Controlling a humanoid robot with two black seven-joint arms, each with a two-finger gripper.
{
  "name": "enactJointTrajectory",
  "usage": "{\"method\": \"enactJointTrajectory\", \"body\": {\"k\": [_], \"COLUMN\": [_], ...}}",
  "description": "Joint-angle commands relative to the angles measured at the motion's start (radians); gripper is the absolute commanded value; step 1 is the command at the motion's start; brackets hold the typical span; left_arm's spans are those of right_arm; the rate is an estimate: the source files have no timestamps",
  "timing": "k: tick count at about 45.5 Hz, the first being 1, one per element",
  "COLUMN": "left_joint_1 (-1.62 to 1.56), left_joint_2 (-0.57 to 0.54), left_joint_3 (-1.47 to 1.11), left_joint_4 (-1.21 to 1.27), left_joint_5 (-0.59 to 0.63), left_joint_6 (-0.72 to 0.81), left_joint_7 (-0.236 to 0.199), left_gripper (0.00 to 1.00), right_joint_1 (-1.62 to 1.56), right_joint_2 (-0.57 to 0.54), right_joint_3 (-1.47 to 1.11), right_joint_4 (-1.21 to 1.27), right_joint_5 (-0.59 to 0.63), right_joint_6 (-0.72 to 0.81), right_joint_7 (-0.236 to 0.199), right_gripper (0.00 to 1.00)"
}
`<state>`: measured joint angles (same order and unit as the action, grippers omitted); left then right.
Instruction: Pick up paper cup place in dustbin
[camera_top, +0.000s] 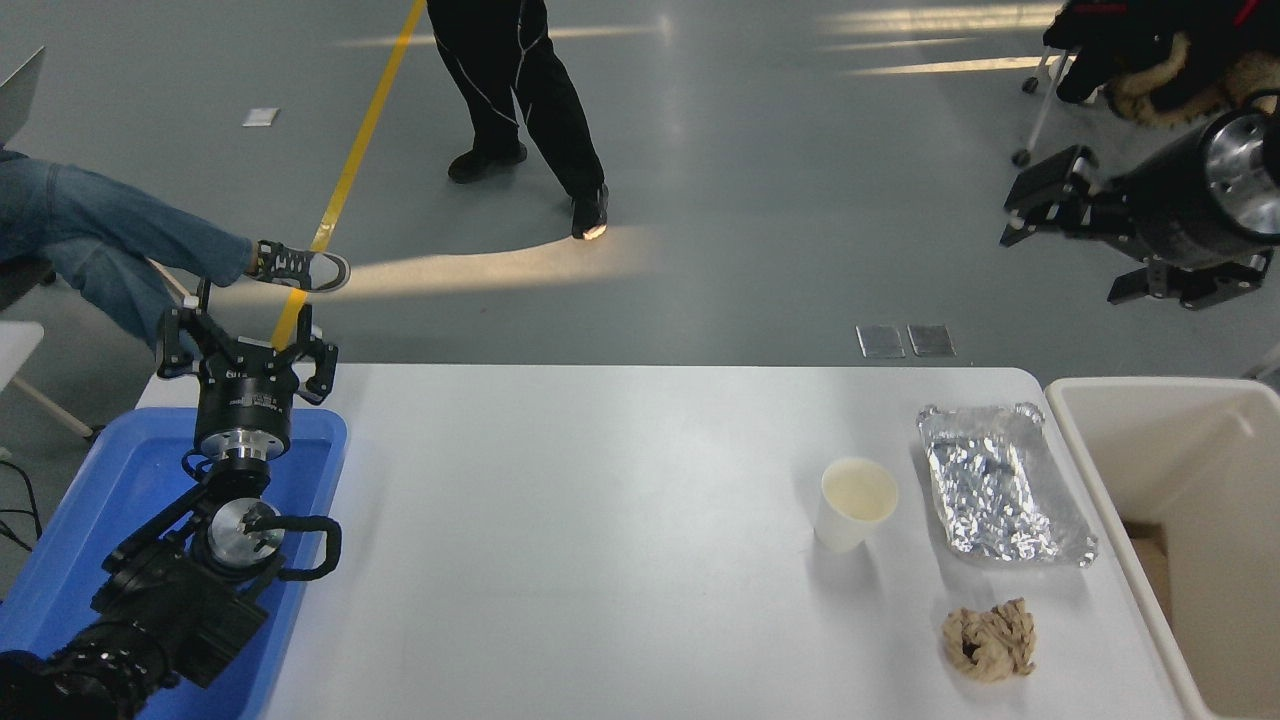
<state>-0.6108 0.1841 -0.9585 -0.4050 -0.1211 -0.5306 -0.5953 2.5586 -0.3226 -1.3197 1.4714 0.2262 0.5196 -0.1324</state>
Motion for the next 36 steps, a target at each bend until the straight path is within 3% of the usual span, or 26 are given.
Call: {"method": "enactJointTrajectory", "body": {"k": [1, 12, 25, 36], "left_joint_1": [0.000, 0.002, 0.000, 0.002], "left_joint_2": [-0.002, 0.000, 0.000, 0.000], "left_joint_3": [0.000, 0.000, 0.000, 0.000], "left_joint_4": [0.000, 0.000, 0.000, 0.000], "left_joint_5": [0.000, 0.000, -0.002, -0.002], "left_joint_6": [0.001, 0.001, 0.001, 0.000], "left_joint_7": [-0.001, -0.001, -0.001, -0.001], "left_gripper": [0.99, 0.99, 0.99, 0.99], "right_joint_1": [0.124, 0.025, -0.428, -0.676], "right_joint_2": [0.129, 0.134, 0.134, 0.135], "right_joint_3": [0.028, 0.017, 0.007, 0.088], "right_joint_4": [0.007, 0.014, -0.020, -0.083], "right_joint_5": [-0.004, -0.013, -0.146, -0.165], "right_joint_6": [0.109, 0.080, -0.229, -0.319], "right_joint_7": [-0.001, -0.007, -0.006, -0.004], "right_gripper": [1.00, 1.00, 1.00, 0.97]}}
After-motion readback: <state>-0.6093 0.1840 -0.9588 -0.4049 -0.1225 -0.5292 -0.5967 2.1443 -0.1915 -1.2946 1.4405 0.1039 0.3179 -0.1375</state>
